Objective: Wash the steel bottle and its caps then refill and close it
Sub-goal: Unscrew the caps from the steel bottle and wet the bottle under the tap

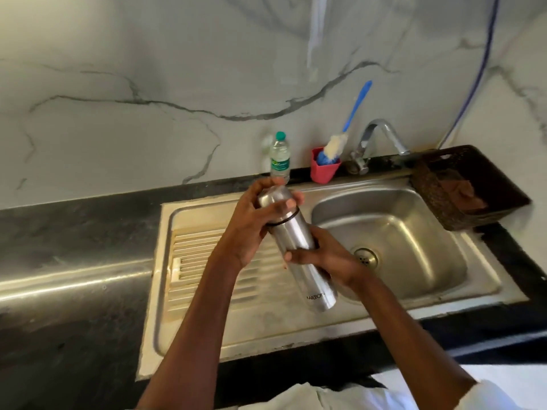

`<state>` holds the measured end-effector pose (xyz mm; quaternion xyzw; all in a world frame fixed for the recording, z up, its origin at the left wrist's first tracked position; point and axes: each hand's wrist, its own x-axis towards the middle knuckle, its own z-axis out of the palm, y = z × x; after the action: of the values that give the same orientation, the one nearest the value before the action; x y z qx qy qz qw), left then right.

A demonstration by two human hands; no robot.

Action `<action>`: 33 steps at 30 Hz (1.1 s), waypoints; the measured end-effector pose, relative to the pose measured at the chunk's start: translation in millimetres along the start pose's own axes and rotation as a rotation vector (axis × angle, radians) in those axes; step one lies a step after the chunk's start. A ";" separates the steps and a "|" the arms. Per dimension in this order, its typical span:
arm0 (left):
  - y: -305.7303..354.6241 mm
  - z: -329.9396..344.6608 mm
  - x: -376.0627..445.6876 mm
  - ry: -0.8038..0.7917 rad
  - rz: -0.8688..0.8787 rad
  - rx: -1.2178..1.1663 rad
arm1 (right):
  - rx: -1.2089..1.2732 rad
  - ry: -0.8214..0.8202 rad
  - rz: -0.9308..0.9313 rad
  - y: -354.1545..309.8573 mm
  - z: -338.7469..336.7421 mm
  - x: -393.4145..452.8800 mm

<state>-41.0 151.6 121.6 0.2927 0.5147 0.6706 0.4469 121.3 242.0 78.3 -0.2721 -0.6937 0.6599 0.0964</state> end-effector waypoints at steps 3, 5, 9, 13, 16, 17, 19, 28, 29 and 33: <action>-5.7 35.8 21.3 0.009 0.039 0.024 | -0.045 0.099 -0.018 -2.6 -26.2 -3.1; -9.9 55.4 30.9 0.034 0.056 0.038 | -0.078 0.162 -0.024 -2.3 -45.6 -4.6; -19.7 92.8 45.1 0.135 0.124 0.094 | -0.207 0.331 -0.057 -1.7 -65.5 -12.4; -33.2 132.6 55.5 0.379 0.139 0.206 | -0.549 0.603 -0.076 4.8 -72.2 -11.2; -30.6 133.9 61.2 0.199 0.054 0.186 | -0.448 0.556 -0.064 10.0 -100.4 -7.5; -27.8 131.6 60.6 0.115 0.031 0.109 | -0.414 0.534 -0.060 10.8 -110.5 -7.0; -24.9 128.8 59.3 0.059 0.048 0.044 | -0.357 0.469 -0.051 11.7 -124.9 -6.7; -30.6 141.1 52.5 0.115 -0.002 -0.006 | -0.320 0.375 -0.137 15.6 -133.0 -5.7; -29.6 139.3 51.1 0.113 0.021 0.024 | -0.315 0.367 -0.139 16.1 -134.5 -5.1; -28.8 152.1 49.9 0.375 0.110 0.276 | -0.391 0.319 -0.171 9.6 -131.4 -7.7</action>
<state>75.9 263.8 136.2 0.2493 0.6587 0.6598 0.2620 194.9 351.4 85.2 -0.3265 -0.8046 0.4515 0.2056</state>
